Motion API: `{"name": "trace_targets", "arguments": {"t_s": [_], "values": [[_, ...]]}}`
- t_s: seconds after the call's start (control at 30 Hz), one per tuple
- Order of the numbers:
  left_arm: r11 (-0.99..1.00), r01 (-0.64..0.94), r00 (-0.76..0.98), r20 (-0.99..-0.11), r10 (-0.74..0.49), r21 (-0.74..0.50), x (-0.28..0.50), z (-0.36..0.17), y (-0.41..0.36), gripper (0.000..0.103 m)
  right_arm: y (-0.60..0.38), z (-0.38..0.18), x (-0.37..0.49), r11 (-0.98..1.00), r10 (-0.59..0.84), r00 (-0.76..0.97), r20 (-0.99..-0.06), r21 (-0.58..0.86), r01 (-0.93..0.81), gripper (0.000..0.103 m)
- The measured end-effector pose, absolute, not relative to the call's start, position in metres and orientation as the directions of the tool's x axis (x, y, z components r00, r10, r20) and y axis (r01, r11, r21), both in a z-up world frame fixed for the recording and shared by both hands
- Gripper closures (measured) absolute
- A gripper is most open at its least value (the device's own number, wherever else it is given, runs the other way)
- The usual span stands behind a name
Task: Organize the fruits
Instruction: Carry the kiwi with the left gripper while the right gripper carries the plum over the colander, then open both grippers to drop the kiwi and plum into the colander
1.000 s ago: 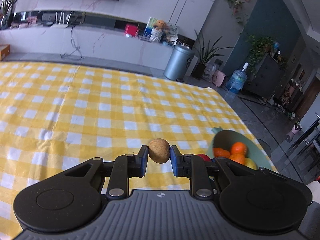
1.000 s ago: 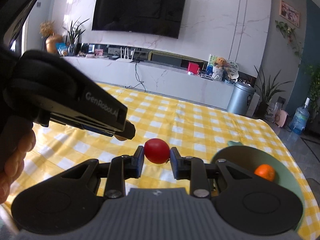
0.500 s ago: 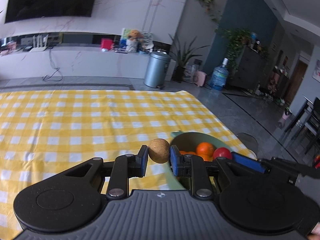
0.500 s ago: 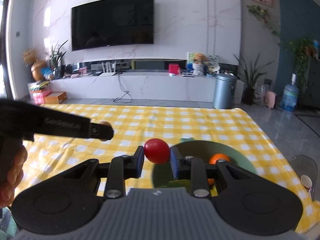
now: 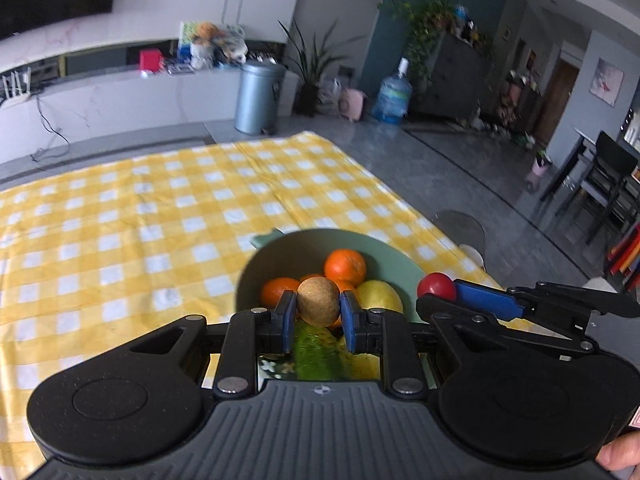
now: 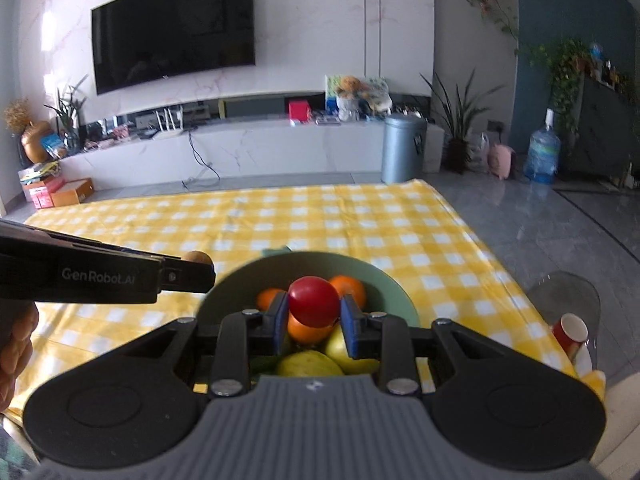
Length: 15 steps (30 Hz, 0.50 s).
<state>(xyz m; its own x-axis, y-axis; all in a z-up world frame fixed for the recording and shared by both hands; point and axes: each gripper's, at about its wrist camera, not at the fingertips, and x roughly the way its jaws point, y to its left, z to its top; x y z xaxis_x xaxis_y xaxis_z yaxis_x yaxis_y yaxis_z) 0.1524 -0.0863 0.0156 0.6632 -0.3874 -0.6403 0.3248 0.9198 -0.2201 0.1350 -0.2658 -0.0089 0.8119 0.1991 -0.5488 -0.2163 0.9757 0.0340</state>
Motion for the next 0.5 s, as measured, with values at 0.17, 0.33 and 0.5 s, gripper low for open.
{"name": "trace_targets", "arguments": {"t_s": [0.17,0.33,0.5], "values": [[0.921,0.321,0.601,-0.704,-0.379,-0.222,0.170,-0.003,-0.093,0.077,-0.276,-0.026,0.150,0.979,0.201,0.775,-0.600,0.088,-0.186,0.079],[0.921,0.321,0.558,-0.741,-0.373,-0.222,0.180,-0.015,-0.095,0.077,-0.282,-0.039,0.162,0.976,0.219,0.741,-0.635,0.142,-0.167,0.079],[0.918,0.331,0.543,-0.751,-0.376,-0.219,0.185,-0.017,-0.098,0.077,-0.280,-0.045,0.171,0.973,0.231,0.710,-0.665,0.153,-0.173,0.079]]}}
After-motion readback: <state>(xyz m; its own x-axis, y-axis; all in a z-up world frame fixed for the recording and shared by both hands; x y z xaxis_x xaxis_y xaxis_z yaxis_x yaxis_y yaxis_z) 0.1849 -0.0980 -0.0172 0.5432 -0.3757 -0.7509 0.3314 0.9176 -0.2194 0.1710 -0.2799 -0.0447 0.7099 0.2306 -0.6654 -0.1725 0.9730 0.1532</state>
